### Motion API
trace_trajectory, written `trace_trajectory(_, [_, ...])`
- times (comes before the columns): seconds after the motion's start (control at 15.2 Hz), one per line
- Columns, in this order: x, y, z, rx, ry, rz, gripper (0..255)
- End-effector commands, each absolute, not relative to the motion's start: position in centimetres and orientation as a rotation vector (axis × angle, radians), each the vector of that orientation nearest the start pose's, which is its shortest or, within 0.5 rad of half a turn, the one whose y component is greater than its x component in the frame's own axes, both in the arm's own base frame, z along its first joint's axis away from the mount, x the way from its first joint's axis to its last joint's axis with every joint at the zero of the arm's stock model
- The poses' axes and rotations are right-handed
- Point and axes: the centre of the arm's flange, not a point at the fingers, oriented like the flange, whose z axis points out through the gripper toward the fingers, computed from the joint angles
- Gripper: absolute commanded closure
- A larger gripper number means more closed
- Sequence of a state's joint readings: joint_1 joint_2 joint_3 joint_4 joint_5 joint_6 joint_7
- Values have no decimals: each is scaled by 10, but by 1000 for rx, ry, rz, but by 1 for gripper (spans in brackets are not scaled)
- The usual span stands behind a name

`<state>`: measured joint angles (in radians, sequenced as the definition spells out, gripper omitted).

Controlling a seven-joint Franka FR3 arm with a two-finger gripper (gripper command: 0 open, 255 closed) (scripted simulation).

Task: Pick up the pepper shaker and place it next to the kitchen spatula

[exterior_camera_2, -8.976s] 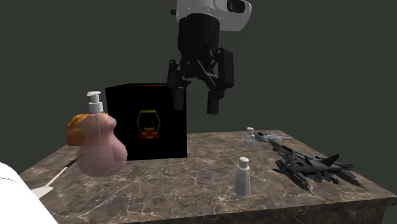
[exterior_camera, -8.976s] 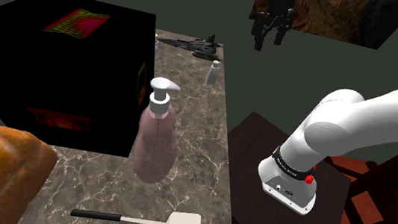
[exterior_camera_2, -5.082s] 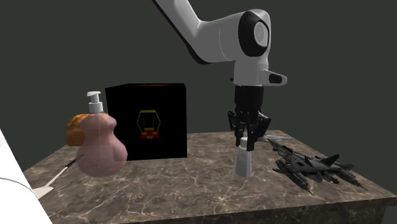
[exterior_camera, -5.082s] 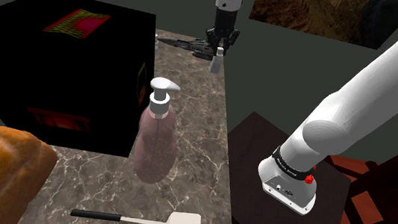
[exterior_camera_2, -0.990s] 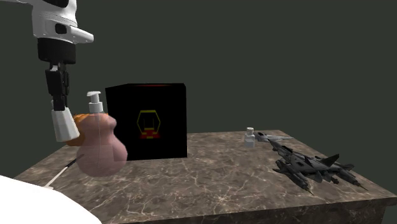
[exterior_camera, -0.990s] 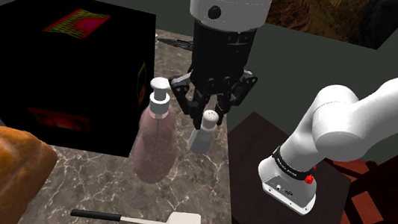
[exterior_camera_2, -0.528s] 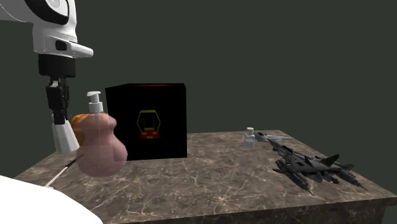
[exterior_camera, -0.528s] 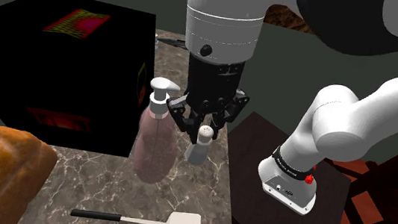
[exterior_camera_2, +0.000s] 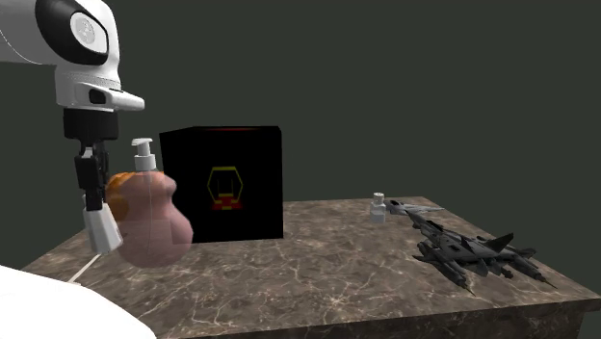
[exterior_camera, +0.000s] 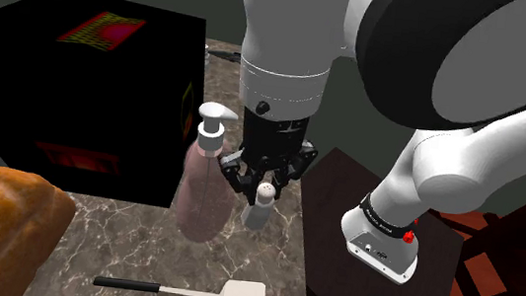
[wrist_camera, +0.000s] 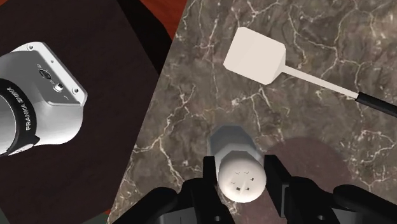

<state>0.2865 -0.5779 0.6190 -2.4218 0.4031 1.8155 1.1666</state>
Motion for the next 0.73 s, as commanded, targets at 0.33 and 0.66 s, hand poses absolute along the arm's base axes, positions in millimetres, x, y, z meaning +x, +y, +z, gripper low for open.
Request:
trace_trajectory(0.33, [208,339,426,-3091,755,166,255])
trace_trajectory(0.66, [208,339,399,-3091,755,166,255])
